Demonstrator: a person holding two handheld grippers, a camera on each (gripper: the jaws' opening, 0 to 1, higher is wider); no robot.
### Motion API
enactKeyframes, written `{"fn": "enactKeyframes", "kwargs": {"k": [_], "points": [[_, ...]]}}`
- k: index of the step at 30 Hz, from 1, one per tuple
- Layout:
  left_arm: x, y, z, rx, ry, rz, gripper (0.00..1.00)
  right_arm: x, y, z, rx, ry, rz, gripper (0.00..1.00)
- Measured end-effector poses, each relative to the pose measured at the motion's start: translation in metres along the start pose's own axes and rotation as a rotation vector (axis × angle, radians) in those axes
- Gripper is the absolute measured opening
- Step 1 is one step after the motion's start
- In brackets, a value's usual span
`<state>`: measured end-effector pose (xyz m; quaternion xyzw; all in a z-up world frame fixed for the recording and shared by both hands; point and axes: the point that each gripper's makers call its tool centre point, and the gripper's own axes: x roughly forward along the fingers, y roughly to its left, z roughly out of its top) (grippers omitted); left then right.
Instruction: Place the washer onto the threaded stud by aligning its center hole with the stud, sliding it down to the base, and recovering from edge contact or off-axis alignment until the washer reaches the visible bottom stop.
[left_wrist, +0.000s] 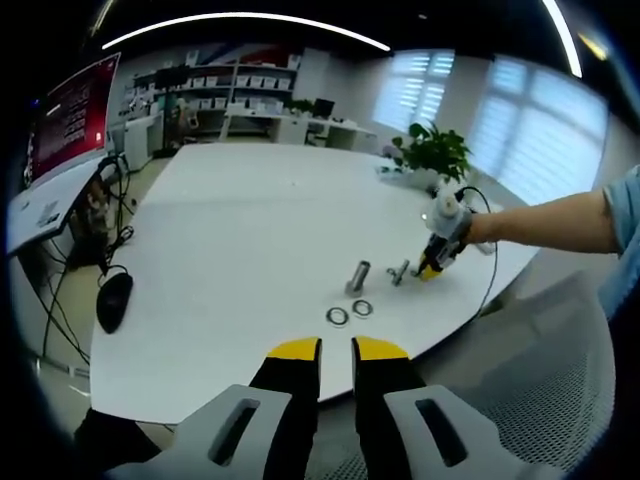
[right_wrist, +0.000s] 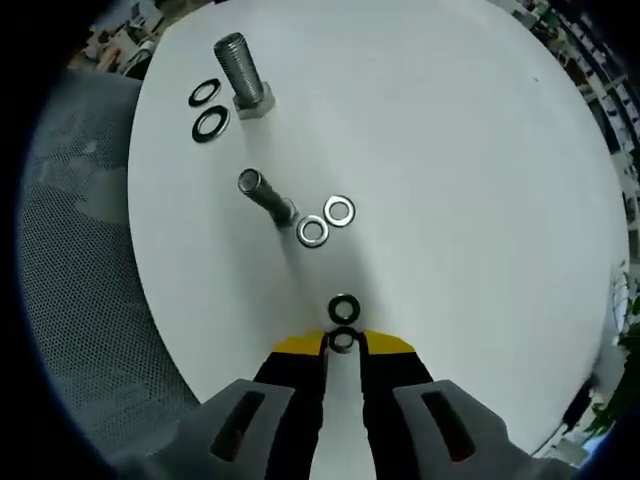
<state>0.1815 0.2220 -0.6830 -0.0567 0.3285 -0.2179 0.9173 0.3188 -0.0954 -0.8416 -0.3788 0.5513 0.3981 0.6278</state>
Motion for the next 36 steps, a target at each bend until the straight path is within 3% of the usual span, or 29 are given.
{"fn": "enactKeyframes", "kwargs": {"k": [6, 11, 20, 26, 31, 36], "points": [[0.000, 0.001, 0.000, -0.006, 0.000, 0.007, 0.09, -0.004, 0.000, -0.004, 0.051, -0.060, 0.011, 0.15], [0.000, 0.001, -0.001, -0.005, 0.005, 0.008, 0.09, -0.020, 0.007, 0.002, 0.081, -0.117, 0.038, 0.15], [0.000, -0.001, -0.001, -0.002, 0.008, 0.004, 0.09, -0.048, 0.019, 0.026, 0.073, -0.224, 0.059, 0.15], [-0.001, 0.000, -0.001, 0.000, 0.005, 0.003, 0.09, -0.065, 0.030, 0.056, 0.037, -0.297, 0.060, 0.14], [-0.001, 0.000, -0.001, 0.000, 0.002, 0.002, 0.09, -0.070, 0.035, 0.075, -0.005, -0.332, 0.048, 0.14], [-0.001, 0.000, 0.000, 0.001, 0.001, 0.002, 0.09, -0.068, 0.038, 0.083, -0.046, -0.329, 0.038, 0.14]]}}
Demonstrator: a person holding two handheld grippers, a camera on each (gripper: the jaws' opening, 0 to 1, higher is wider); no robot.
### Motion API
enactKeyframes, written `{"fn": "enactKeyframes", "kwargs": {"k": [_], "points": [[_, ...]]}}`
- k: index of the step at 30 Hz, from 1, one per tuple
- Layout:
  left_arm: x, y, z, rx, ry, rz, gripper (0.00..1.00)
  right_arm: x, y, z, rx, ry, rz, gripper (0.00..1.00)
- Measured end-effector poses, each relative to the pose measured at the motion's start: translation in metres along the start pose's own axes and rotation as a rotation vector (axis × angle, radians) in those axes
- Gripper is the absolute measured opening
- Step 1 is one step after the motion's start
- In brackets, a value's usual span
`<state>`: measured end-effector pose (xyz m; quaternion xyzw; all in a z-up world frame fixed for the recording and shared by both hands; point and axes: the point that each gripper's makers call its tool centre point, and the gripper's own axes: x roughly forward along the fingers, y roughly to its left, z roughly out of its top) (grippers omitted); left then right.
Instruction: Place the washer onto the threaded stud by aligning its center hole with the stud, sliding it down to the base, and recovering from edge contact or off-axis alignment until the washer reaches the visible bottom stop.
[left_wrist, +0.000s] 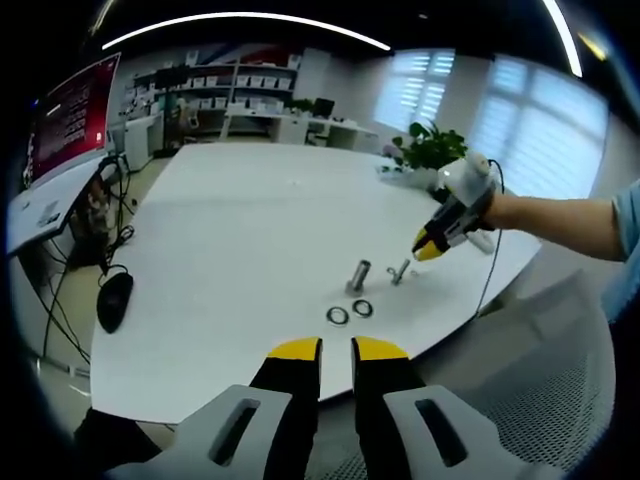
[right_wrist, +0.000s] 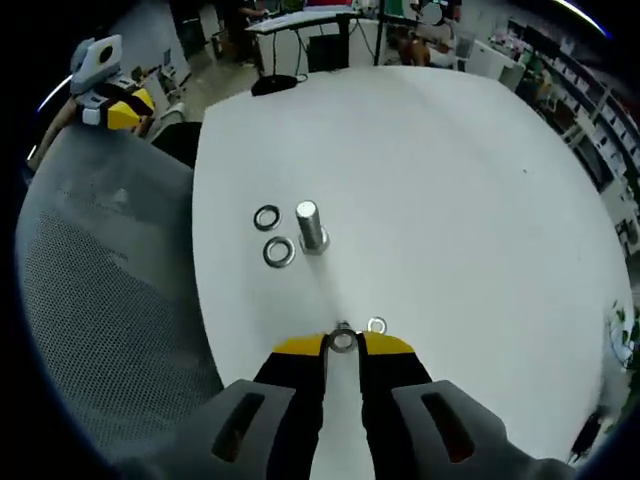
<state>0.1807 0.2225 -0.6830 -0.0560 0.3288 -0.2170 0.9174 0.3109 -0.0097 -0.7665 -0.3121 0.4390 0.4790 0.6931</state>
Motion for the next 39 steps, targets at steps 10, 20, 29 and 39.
{"fn": "enactKeyframes", "kwargs": {"k": [10, 20, 29, 39], "points": [[0.000, 0.000, 0.001, -0.002, -0.008, 0.002, 0.09, 0.009, -0.001, 0.001, -0.040, 0.040, 0.004, 0.14], [0.000, 0.001, 0.003, -0.002, -0.016, 0.004, 0.09, 0.018, 0.001, -0.002, -0.068, 0.081, 0.007, 0.14], [0.000, 0.002, 0.002, -0.004, -0.008, 0.006, 0.09, 0.046, 0.001, -0.011, -0.089, 0.148, 0.023, 0.10], [0.000, 0.002, 0.002, -0.007, -0.010, 0.008, 0.09, 0.058, -0.002, -0.016, -0.078, 0.188, 0.043, 0.09]]}}
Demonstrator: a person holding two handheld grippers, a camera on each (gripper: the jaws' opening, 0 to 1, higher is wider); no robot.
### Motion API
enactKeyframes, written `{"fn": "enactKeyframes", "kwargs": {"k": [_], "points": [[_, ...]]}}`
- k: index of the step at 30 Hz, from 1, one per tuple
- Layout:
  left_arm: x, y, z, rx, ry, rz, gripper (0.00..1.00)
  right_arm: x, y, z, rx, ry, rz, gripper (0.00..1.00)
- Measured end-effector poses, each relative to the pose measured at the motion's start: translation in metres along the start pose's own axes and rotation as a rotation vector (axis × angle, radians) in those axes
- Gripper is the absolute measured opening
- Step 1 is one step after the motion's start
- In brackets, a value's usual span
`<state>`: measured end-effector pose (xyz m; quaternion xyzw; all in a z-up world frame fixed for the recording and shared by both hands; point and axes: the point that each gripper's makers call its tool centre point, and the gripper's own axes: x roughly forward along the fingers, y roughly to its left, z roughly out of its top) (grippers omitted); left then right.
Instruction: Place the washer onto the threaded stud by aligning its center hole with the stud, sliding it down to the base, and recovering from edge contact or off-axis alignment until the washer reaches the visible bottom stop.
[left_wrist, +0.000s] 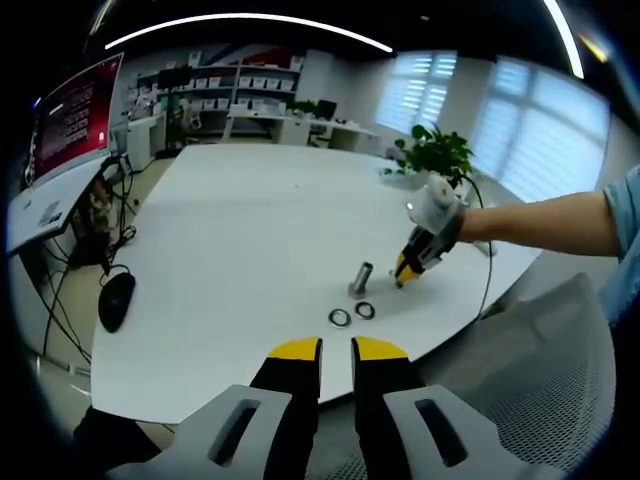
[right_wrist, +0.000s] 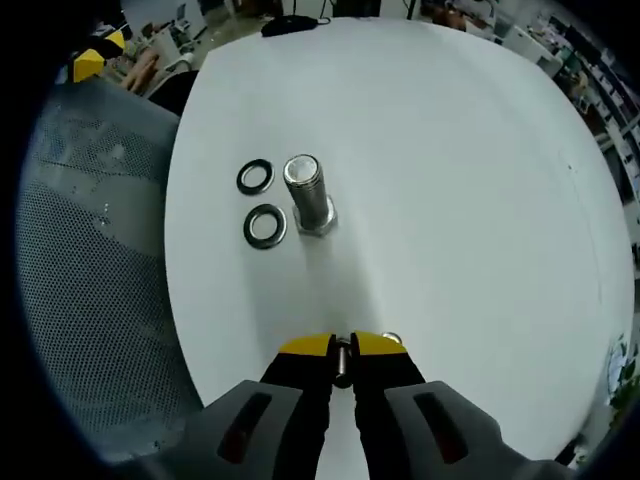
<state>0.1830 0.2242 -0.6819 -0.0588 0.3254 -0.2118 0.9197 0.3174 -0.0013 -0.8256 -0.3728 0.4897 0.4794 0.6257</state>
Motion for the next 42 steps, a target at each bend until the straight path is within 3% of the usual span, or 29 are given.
{"fn": "enactKeyframes", "kwargs": {"k": [6, 20, 22, 25, 31, 36, 42], "points": [[0.000, 0.000, 0.002, -0.002, -0.013, 0.000, 0.09, -0.002, -0.001, 0.000, 0.042, -0.025, 0.004, 0.09], [0.000, 0.001, 0.001, 0.001, -0.007, 0.002, 0.09, -0.002, 0.002, 0.001, 0.029, -0.012, 0.021, 0.09], [0.000, 0.001, 0.001, 0.001, -0.008, 0.001, 0.09, -0.002, 0.002, 0.001, 0.037, -0.007, 0.023, 0.10], [0.000, 0.001, 0.001, 0.003, -0.008, 0.002, 0.09, -0.002, 0.004, 0.001, 0.016, -0.014, 0.017, 0.22], [0.000, 0.000, 0.002, 0.003, -0.010, -0.002, 0.09, -0.012, 0.002, -0.001, 0.010, -0.049, 0.018, 0.22], [0.000, 0.000, 0.002, 0.004, -0.012, -0.002, 0.09, -0.019, -0.004, -0.020, 0.044, -0.047, 0.037, 0.21], [0.000, 0.000, 0.002, 0.005, -0.011, -0.002, 0.09, -0.019, -0.017, -0.056, 0.090, 0.023, 0.013, 0.21]]}}
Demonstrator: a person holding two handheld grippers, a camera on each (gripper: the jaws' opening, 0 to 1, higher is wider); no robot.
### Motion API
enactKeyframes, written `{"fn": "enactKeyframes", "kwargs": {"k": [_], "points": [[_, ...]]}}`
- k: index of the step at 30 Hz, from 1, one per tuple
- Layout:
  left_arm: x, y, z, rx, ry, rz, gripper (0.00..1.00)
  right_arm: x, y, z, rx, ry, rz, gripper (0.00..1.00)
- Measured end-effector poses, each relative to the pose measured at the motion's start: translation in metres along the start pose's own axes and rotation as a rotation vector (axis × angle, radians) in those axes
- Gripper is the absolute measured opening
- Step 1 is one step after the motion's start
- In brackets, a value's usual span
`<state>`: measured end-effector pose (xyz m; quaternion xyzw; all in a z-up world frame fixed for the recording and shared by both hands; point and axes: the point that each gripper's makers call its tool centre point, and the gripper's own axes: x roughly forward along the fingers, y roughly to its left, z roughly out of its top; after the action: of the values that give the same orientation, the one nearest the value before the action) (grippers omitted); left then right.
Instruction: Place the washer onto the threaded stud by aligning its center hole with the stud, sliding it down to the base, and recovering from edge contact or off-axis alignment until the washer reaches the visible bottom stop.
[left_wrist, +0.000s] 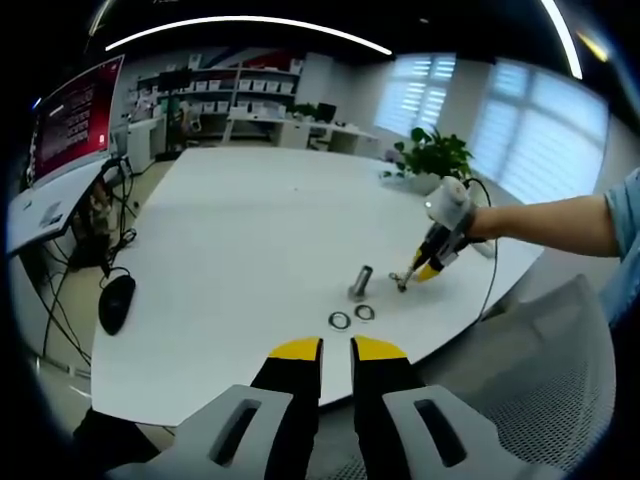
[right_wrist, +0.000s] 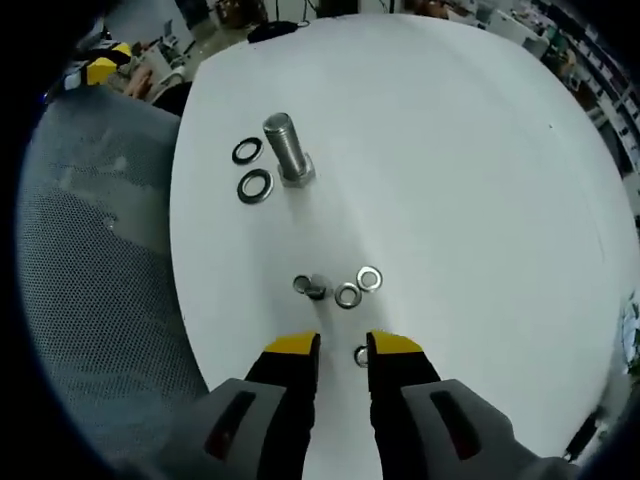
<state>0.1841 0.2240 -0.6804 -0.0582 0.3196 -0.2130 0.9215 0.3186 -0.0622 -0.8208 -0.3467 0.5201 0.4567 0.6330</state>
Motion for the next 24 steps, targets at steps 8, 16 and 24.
{"fn": "enactKeyframes", "kwargs": {"k": [8, 16, 24], "points": [[0.000, 0.000, -0.001, 0.000, 0.003, 0.001, 0.09, 0.007, -0.007, -0.017, 0.032, 0.030, -0.024, 0.20], [0.000, 0.000, -0.001, 0.000, 0.005, 0.002, 0.09, 0.013, -0.012, -0.017, 0.049, 0.029, -0.040, 0.19], [0.000, 0.000, -0.001, -0.001, 0.006, 0.003, 0.09, 0.016, -0.014, -0.018, 0.048, 0.040, -0.046, 0.16]]}}
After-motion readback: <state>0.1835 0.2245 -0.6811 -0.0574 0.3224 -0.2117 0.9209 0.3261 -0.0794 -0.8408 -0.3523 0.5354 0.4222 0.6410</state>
